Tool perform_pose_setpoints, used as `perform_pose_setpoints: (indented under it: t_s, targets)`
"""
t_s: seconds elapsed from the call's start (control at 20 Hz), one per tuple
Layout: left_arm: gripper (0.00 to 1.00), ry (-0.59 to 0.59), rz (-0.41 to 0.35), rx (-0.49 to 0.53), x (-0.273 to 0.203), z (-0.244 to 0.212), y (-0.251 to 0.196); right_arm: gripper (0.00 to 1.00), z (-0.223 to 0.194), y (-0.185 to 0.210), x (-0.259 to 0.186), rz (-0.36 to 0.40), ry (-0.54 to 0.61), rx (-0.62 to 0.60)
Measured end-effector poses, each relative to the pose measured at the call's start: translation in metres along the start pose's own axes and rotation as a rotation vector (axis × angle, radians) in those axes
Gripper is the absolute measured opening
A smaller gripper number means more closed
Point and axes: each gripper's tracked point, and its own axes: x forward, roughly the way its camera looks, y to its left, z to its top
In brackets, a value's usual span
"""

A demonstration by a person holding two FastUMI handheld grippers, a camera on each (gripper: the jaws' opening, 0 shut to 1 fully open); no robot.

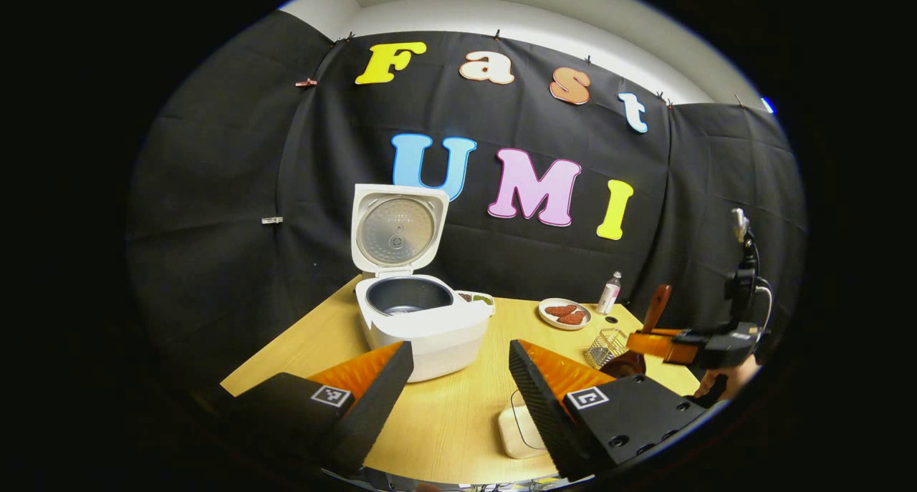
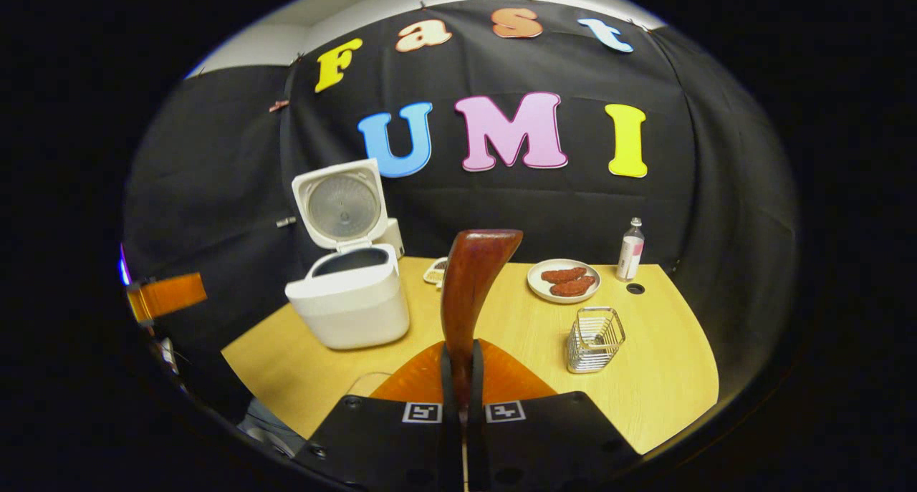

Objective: Close the left gripper, press the button to open the rice cooker; take a wooden spoon from the chopstick holder with the right hand, scoop a spoonful of rice and pour it into the rice cooker, then put the wooden spoon back into the chopstick holder.

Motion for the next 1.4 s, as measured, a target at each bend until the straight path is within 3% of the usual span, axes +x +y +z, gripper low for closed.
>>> perform_pose_setpoints:
  t_s: [0.25, 0.4, 0.55, 0.9, 1.4]
  targets:
    - [0.94, -0.012, -0.021, 0.054, -0.004, 0.004, 0.01, 0.07, -0.069, 0.014, 0.012, -0.078, 0.144, -0.208]
    - [0.94, -0.014, -0.03, 0.063, -0.005, 0.003, 0.015, 0.12, -0.105, 0.013, 0.017, -0.13, 0.217, -0.208]
    - [0.94, -0.012, -0.03, 0.06, -0.006, 0.003, 0.02, 0.07, -0.113, 0.022, 0.021, -0.133, 0.23, -0.088]
    - [0.94, -0.013, -0.012, 0.056, -0.01, 0.001, 0.033, 0.07, -0.118, 0.025, 0.031, -0.101, 0.226, 0.519]
    - [0.94, -0.028, -0.011, 0.056, -0.008, 0.007, 0.031, 0.07, -0.067, -0.002, 0.022, -0.076, 0.087, 0.822]
